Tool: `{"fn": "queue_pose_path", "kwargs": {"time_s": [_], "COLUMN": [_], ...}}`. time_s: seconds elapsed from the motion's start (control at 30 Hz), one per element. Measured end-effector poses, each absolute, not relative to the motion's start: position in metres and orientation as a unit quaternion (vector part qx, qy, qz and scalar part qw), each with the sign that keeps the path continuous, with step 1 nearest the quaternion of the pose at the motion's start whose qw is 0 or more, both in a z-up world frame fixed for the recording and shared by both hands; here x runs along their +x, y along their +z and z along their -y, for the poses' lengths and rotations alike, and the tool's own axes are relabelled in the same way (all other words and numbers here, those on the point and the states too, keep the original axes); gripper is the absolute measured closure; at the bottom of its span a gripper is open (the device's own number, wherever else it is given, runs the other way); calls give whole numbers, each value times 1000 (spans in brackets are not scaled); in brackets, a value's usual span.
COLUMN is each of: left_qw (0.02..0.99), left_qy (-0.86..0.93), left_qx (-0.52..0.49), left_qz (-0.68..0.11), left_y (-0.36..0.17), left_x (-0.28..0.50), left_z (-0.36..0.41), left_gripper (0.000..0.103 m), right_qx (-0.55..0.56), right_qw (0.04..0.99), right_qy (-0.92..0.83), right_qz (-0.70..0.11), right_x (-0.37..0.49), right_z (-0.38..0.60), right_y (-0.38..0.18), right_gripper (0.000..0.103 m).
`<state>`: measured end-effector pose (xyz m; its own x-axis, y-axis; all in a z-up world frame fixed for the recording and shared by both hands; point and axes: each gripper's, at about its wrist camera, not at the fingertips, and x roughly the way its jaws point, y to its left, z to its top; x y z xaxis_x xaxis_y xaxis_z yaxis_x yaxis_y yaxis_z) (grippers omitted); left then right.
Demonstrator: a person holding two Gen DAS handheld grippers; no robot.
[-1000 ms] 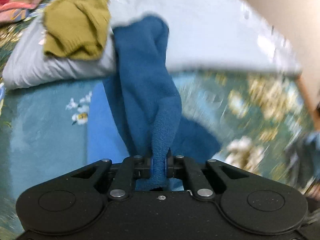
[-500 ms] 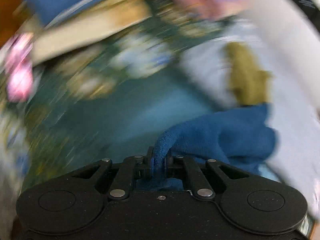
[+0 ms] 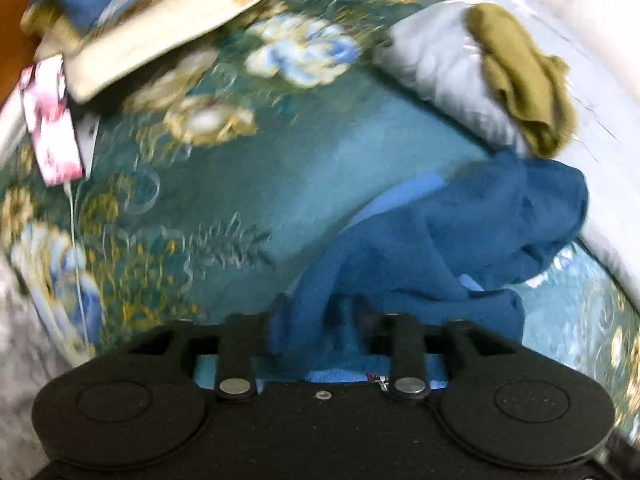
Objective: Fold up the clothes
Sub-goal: 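Drag the jacket onto the bedspread with the left gripper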
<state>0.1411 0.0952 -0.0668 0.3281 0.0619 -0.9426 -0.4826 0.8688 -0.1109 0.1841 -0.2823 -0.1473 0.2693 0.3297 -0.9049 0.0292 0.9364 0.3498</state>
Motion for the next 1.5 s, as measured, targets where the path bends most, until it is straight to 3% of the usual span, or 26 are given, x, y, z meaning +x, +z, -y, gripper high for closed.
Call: {"fn": "queue_pose_path", "kwargs": {"time_s": [0.23, 0.5, 0.73, 1.03, 1.17, 1.3, 1.4, 1.5], "left_qw": [830, 822, 763, 751, 740, 737, 743, 764], "left_qy": [113, -52, -199, -200, -204, -211, -204, -188], "left_qx": [-114, -18, 57, 158, 138, 116, 102, 62], "left_qz": [-533, -567, -612, -609, -626, -632, -629, -615], "left_y": [-43, -79, -114, -142, -146, -147, -145, -135], "left_x": [186, 281, 257, 251, 259, 257, 256, 256], "left_z": [-81, 10, 71, 78, 63, 55, 49, 38], "left_gripper": [41, 39, 36, 35, 36, 52, 86, 91], "right_qx": [225, 260, 277, 292, 291, 279, 277, 273], "right_qw": [741, 731, 733, 723, 721, 724, 723, 724], "right_qy": [89, 57, -20, -83, -72, -50, -45, -45], "right_qz": [-626, -629, -621, -621, -625, -629, -631, -632], "right_x": [220, 226, 218, 206, 209, 216, 220, 221], "right_z": [260, 260, 318, 350, 336, 318, 312, 309], "right_y": [-182, -195, -197, -206, -207, -205, -204, -204], "right_gripper": [31, 31, 31, 31, 31, 30, 30, 29]}}
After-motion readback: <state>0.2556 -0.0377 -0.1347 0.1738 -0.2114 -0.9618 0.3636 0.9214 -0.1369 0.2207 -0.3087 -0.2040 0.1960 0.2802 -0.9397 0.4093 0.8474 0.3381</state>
